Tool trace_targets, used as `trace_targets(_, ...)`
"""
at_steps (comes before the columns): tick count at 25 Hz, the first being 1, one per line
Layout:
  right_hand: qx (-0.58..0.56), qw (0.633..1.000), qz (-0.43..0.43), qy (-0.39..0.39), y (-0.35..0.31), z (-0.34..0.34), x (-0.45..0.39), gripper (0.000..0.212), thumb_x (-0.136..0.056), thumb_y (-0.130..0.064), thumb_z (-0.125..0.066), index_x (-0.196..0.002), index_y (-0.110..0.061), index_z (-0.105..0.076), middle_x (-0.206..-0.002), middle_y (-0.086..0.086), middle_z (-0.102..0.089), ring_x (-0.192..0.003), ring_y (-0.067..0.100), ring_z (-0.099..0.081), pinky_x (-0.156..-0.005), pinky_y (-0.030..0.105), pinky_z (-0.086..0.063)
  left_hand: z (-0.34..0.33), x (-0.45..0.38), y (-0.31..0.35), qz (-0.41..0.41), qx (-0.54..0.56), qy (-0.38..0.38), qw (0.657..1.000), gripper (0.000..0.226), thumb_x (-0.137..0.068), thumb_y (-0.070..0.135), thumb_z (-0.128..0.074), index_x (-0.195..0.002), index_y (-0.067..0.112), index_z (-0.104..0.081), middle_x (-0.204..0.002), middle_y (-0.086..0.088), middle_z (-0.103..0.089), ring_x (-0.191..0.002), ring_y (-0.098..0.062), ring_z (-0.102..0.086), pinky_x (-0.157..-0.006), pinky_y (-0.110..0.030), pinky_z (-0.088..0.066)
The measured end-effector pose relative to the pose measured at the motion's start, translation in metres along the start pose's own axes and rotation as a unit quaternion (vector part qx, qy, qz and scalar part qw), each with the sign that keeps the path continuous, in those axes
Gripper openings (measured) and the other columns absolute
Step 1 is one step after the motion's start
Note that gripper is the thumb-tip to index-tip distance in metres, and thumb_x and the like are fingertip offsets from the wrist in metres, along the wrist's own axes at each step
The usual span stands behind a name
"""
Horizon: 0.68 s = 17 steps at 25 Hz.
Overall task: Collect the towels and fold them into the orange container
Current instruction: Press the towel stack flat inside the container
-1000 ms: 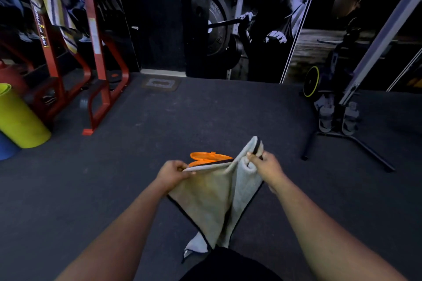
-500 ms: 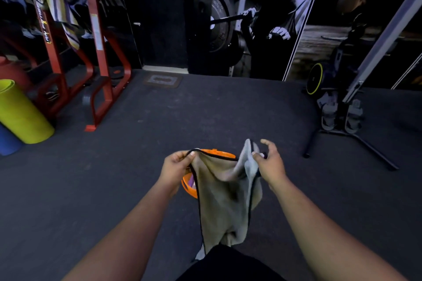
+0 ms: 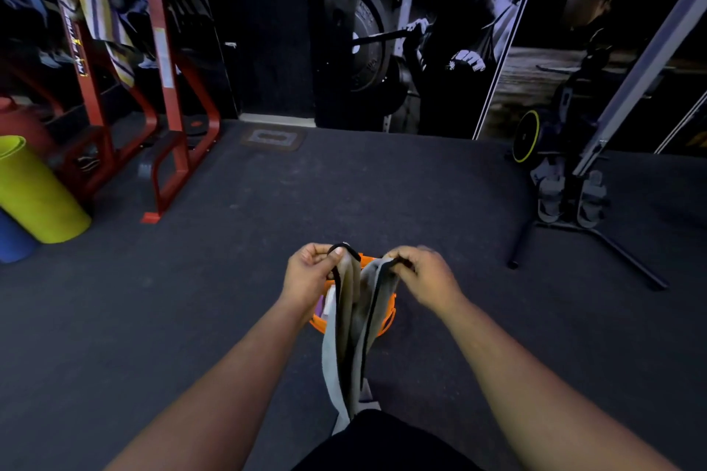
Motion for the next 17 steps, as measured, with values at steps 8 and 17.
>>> trace_targets(8,-0.078,0.995,-0.068,-0.013,-0.015,-0.010,-0.014,0.017,-0.072,-0.028,-0.088,-0.075,-0.025,-0.072,-0.069,-0.005,-0.071,-0.062,0.007,-0.063,-0.062,0.033,-0.050,-0.016,0.007,-0.009,-0.021,-0.057,-0.078,0.995,0.016,-0.097,0.018,-0.069,-0.098,0.003,-0.075,-0.089,-0.015,-0.078,-0.078,-0.019,-0.071,-0.073,-0.033,-0.057)
trace_targets(17,0.048,0.993,-0.105,-0.033,-0.021,-0.012,-0.022,0.030,-0.070,-0.038,-0.088,-0.067,-0.026,-0.060,-0.063,-0.006,-0.064,-0.058,0.007,-0.058,-0.057,0.037,-0.047,-0.019,0.009,-0.009,-0.015,-0.087,-0.145,0.985,0.014,-0.091,0.004,-0.073,-0.100,0.014,-0.078,-0.100,-0.009,-0.079,-0.091,-0.016,-0.073,-0.080,-0.027,-0.057)
Point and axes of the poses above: each hand's wrist, its own x-axis away from the middle knuckle, its own z-axis out of the back of the hand, y = z × x, the point moved 5 cm from there along -x, towards the middle knuckle
